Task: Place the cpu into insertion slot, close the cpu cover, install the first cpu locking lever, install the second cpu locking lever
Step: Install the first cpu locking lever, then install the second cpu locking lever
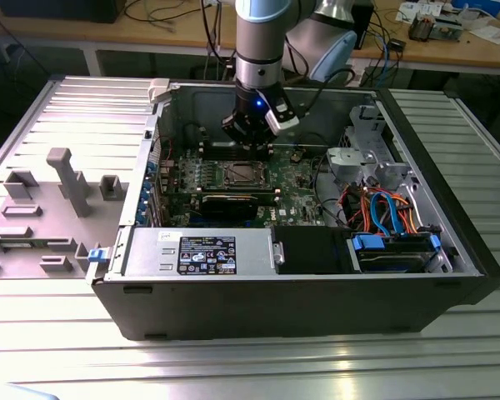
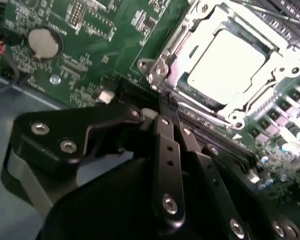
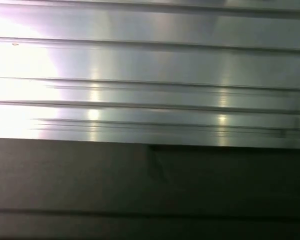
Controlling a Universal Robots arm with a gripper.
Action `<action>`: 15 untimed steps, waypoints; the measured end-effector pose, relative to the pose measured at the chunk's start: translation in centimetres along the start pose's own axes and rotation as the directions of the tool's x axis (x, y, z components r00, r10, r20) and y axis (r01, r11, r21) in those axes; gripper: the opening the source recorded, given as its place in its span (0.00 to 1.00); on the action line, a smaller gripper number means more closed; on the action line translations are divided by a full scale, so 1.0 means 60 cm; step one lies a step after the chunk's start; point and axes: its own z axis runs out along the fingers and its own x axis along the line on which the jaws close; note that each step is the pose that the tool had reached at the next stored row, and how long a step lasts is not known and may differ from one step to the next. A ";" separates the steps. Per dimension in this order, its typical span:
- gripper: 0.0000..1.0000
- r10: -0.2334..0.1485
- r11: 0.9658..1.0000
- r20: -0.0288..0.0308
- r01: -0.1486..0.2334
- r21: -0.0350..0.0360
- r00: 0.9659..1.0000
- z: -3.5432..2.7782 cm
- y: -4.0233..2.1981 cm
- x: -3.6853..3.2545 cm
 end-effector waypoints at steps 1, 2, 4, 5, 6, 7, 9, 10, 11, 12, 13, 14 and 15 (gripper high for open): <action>0.11 0.000 1.000 0.000 0.000 0.000 1.000 -0.003 0.000 0.000; 0.11 0.000 1.000 0.000 0.000 0.000 1.000 -0.004 0.000 0.000; 0.11 0.000 1.000 0.000 0.000 0.001 1.000 -0.005 -0.028 0.001; 0.11 0.000 1.000 0.000 0.000 0.001 1.000 -0.005 -0.032 0.001; 0.11 0.000 1.000 0.000 0.000 0.001 1.000 -0.005 -0.035 0.001; 0.11 0.000 1.000 0.000 0.000 0.001 1.000 -0.005 -0.036 0.001; 0.11 0.000 1.000 0.000 0.000 0.001 1.000 -0.005 -0.041 0.002; 0.11 0.000 1.000 0.000 0.000 0.001 1.000 -0.005 -0.042 0.002; 0.11 0.000 1.000 0.000 0.000 0.001 1.000 -0.005 -0.044 0.002; 0.11 0.000 1.000 0.000 0.000 0.001 1.000 -0.005 -0.047 0.002; 0.11 0.000 1.000 0.000 0.000 0.001 1.000 -0.006 -0.050 0.002; 0.11 0.000 1.000 0.000 0.000 0.001 1.000 -0.006 -0.052 0.002; 0.11 0.000 1.000 0.000 0.000 0.001 1.000 -0.006 -0.053 0.002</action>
